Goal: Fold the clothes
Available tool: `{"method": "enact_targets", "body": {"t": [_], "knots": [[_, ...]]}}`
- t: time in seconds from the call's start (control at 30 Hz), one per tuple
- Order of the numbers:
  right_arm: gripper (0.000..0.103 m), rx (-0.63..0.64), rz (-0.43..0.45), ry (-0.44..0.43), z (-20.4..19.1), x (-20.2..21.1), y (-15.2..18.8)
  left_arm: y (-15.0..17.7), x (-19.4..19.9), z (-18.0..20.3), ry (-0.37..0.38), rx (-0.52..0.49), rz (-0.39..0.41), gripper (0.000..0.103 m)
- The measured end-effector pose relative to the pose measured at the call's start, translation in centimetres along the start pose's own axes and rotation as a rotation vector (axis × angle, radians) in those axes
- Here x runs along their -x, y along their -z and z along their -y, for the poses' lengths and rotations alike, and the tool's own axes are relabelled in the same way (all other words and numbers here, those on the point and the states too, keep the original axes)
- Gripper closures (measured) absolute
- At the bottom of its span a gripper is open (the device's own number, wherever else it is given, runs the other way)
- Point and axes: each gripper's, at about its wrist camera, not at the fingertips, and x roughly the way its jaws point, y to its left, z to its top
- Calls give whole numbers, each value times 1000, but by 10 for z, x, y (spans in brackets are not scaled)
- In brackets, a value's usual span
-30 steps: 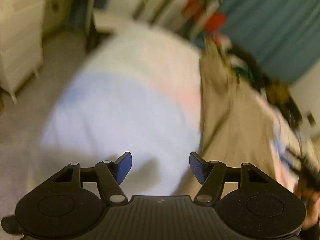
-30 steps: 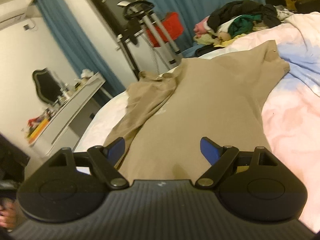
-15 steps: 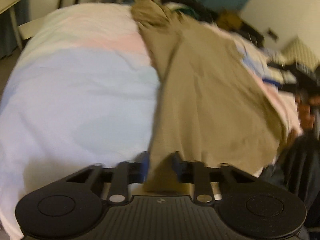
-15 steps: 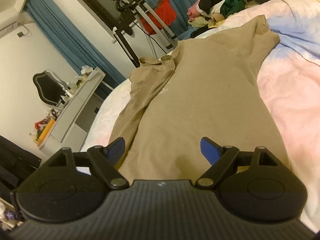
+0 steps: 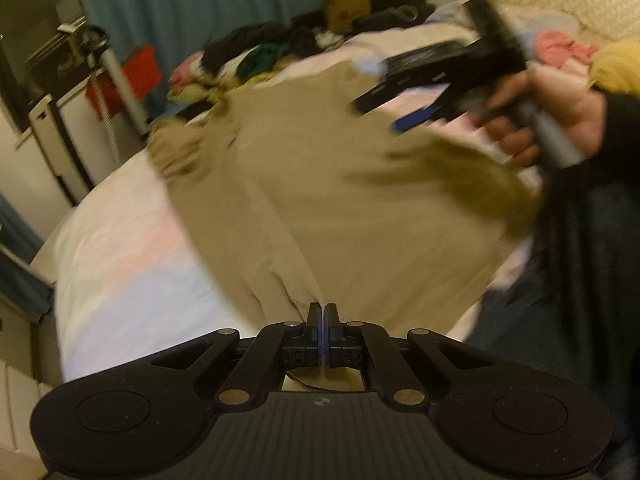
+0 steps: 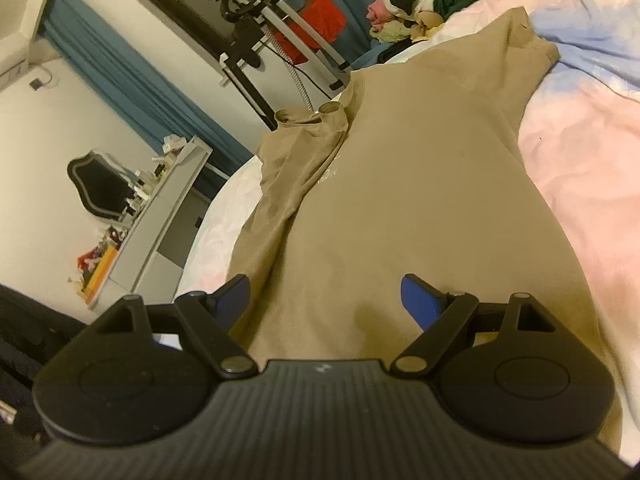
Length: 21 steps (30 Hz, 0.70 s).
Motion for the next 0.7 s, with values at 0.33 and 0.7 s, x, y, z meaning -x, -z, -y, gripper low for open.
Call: {"method": "enact_targets", "body": {"t": [0.33, 0.7], "knots": [[32, -76, 36, -44, 15, -9, -11, -13, -69, 44, 65, 165, -97, 102], [51, -55, 25, -78, 7, -167, -80, 3, -68, 23, 82, 427, -3, 102]]}}
